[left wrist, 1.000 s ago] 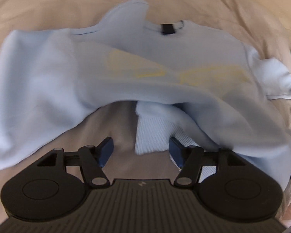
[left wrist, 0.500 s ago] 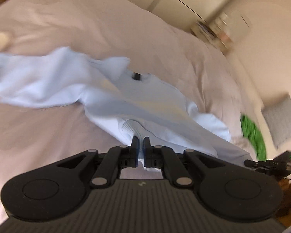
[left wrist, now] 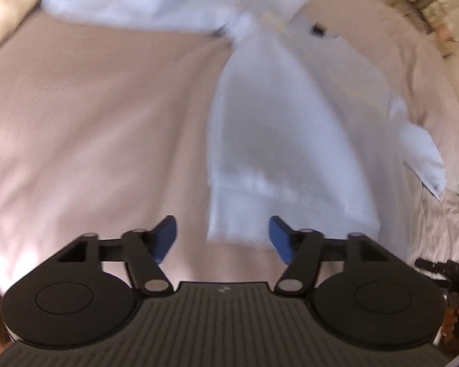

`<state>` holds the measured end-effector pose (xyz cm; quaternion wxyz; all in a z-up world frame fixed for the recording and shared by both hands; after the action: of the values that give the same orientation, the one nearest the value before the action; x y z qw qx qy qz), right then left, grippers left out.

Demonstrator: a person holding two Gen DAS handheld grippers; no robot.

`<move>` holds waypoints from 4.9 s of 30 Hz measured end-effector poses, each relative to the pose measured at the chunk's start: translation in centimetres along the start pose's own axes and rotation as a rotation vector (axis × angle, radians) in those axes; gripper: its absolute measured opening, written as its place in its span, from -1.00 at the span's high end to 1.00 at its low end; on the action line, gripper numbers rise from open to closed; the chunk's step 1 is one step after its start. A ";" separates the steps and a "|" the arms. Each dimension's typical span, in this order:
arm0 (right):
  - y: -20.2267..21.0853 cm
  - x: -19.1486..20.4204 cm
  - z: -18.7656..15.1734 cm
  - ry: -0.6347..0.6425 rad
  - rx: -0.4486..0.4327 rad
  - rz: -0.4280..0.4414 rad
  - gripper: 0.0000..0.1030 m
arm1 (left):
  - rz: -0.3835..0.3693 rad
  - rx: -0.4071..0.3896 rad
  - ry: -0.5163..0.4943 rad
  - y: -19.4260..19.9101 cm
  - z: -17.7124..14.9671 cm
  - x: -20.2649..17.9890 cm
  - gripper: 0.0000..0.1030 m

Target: Fold clothes

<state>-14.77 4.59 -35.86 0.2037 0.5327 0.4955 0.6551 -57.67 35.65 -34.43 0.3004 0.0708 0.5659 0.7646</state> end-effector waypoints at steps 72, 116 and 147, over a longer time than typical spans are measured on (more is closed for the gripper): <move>-21.7 32.7 -3.1 0.356 -0.081 -0.070 0.04 | 0.373 -0.224 0.468 0.7 11.1 30.0 -0.25; -6.9 8.3 1.8 0.198 -0.141 -0.135 -0.21 | 0.475 -0.161 0.165 4.2 1.2 1.4 0.12; 11.7 -13.6 27.5 -0.128 -0.866 0.140 0.93 | 0.087 0.006 -0.086 -5.7 2.7 -17.2 0.09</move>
<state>17.79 0.67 -34.14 0.3934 0.4700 0.1245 0.7803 -40.42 29.64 -34.67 0.2907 0.1292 0.5509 0.7716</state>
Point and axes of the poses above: each gripper's, at about its wrist camera, not at the fingertips, and y roughly against the way its jaws point, x to its left, z to its top, the point moved 3 cm from there along -y, roughly the way its jaws point, and after that the axes turned 15 degrees about -y, right-handed, at the moved point
